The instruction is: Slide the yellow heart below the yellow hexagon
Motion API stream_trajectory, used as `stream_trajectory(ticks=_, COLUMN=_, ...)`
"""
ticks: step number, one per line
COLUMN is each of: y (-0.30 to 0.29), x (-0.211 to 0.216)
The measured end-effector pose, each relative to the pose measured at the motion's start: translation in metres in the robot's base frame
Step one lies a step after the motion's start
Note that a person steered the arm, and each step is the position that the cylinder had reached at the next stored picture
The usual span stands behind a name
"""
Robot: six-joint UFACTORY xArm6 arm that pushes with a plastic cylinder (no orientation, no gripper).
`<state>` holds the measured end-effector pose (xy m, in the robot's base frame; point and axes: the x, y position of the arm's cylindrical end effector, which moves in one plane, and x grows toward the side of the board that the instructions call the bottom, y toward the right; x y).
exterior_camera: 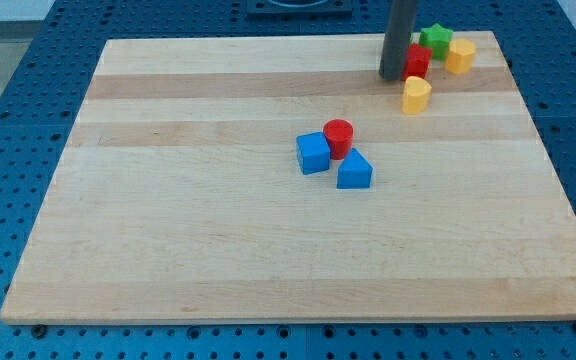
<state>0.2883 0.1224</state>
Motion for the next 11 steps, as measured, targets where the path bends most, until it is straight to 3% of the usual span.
stream_trajectory(ticks=1, y=-0.002, x=0.011)
stream_trajectory(ticks=3, y=-0.080, x=0.086)
stream_trajectory(ticks=4, y=-0.050, x=0.088)
stream_trajectory(ticks=6, y=0.060, x=0.027)
stream_trajectory(ticks=8, y=0.055, x=0.078)
stream_trajectory(ticks=9, y=0.067, x=0.083)
stream_trajectory(ticks=11, y=0.082, x=0.043)
